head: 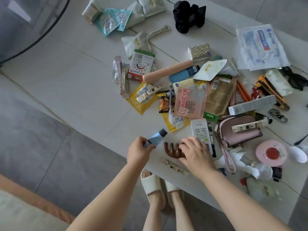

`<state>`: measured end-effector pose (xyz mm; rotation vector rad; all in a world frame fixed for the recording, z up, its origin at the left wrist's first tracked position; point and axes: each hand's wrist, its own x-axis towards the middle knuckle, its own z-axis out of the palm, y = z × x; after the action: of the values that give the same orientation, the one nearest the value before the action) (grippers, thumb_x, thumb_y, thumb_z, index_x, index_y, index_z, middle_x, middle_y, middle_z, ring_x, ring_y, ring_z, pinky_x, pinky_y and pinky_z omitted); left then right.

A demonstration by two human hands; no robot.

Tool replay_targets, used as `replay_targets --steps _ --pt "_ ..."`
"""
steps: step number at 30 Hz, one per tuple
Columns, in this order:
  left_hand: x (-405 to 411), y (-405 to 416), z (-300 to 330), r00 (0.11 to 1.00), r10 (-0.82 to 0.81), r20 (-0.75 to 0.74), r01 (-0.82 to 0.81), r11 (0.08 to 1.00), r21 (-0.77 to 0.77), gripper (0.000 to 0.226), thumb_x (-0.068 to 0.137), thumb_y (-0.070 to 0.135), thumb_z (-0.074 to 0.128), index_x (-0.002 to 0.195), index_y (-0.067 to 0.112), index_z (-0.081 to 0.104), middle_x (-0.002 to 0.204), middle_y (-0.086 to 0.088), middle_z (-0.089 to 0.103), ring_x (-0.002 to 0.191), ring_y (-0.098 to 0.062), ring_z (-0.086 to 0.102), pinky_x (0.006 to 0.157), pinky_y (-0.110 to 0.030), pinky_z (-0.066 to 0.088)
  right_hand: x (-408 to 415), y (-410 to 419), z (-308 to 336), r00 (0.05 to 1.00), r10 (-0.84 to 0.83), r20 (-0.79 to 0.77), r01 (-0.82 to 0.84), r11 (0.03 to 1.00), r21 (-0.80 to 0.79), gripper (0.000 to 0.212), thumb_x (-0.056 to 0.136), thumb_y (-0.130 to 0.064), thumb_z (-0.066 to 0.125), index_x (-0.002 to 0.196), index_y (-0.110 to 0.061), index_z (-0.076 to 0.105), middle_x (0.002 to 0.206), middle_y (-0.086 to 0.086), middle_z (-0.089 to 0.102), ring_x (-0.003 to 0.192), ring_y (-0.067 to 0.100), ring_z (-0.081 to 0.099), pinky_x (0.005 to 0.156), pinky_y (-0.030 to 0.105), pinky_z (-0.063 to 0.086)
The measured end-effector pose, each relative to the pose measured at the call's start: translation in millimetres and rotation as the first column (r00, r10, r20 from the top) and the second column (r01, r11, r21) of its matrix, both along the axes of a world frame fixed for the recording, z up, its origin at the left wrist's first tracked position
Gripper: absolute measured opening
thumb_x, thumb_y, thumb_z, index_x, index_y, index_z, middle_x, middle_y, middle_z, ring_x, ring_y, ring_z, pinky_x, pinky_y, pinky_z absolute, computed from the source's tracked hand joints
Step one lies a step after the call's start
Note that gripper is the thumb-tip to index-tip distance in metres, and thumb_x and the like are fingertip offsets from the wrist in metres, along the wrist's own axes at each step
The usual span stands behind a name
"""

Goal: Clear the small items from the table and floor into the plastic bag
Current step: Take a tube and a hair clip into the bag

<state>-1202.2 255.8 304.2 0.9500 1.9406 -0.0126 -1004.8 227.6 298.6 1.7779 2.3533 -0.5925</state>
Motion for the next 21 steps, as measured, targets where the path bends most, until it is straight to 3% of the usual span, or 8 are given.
replay_targets --steps 4,6,9,12,15,17,21 --pt "-11 -8 5 0.987 0.155 0.048 -0.152 0.987 -0.05 0.022 0.084 0.028 0.067 0.095 0.016 0.052 0.086 0.0 0.058 0.084 -0.024 0.061 0.075 -0.041 0.052 -2 -2 6 0.993 -0.04 -0.111 0.024 0.989 -0.145 0.032 0.076 -0.042 0.071 0.093 -0.015 0.067 0.099 -0.002 0.067 0.098 0.02 0.06 0.082 0.031 0.047" --pt "-12 -13 7 0.977 0.2 0.073 -0.195 0.979 -0.064 0.023 0.084 0.027 0.067 0.096 0.014 0.053 0.092 -0.006 0.062 0.085 -0.027 0.062 0.075 -0.041 0.052 -5 -5 17 0.982 -0.136 -0.129 0.098 0.958 -0.269 0.028 0.089 -0.037 0.056 0.104 -0.013 0.057 0.098 0.003 0.066 0.095 0.024 0.06 0.071 0.028 0.04" --pt "-12 -20 7 0.955 0.267 0.13 -0.259 0.963 -0.075 0.016 0.085 0.022 0.063 0.089 0.016 0.05 0.095 -0.011 0.067 0.081 -0.025 0.06 0.069 -0.036 0.046 -6 -15 26 0.933 -0.331 -0.14 0.259 0.889 -0.376 0.02 0.094 -0.031 0.05 0.101 -0.013 0.042 0.087 0.007 0.061 0.084 0.03 0.06 0.061 0.028 0.031" --pt "-8 -24 7 0.926 0.341 0.162 -0.332 0.94 -0.083 0.016 0.088 0.018 0.059 0.085 0.019 0.043 0.09 -0.008 0.067 0.081 -0.022 0.059 0.066 -0.032 0.043 -8 -23 27 0.849 -0.502 -0.165 0.381 0.797 -0.468 0.037 0.088 -0.037 0.061 0.094 -0.018 0.03 0.089 0.003 0.053 0.079 0.023 0.051 0.061 0.028 0.034" --pt "-4 -29 3 0.899 0.387 0.202 -0.374 0.922 -0.103 0.014 0.09 0.015 0.056 0.086 0.018 0.043 0.083 -0.004 0.066 0.08 -0.021 0.061 0.069 -0.033 0.044 -13 -30 19 0.872 -0.474 -0.122 0.336 0.762 -0.553 0.055 0.083 -0.045 0.066 0.12 -0.022 0.032 0.111 0.007 0.058 0.098 0.022 0.058 0.072 0.02 0.045" --pt "-4 -31 0 0.891 0.397 0.219 -0.381 0.918 -0.114 0.011 0.09 0.016 0.056 0.094 0.014 0.046 0.084 -0.004 0.066 0.078 -0.018 0.062 0.069 -0.032 0.044 -20 -35 10 0.921 -0.384 -0.068 0.277 0.767 -0.578 0.076 0.082 -0.048 0.065 0.14 -0.025 0.021 0.129 0.008 0.054 0.114 0.025 0.055 0.09 0.029 0.046" --pt "-6 -34 -1 0.886 0.398 0.238 -0.38 0.917 -0.118 0.014 0.092 0.015 0.055 0.101 0.009 0.046 0.086 -0.004 0.065 0.071 -0.011 0.061 0.058 -0.026 0.043 -33 -37 -3 0.953 -0.304 -0.011 0.263 0.842 -0.471 0.077 0.086 -0.045 0.06 0.145 -0.024 0.016 0.135 0.005 0.052 0.118 0.025 0.053 0.095 0.035 0.044"
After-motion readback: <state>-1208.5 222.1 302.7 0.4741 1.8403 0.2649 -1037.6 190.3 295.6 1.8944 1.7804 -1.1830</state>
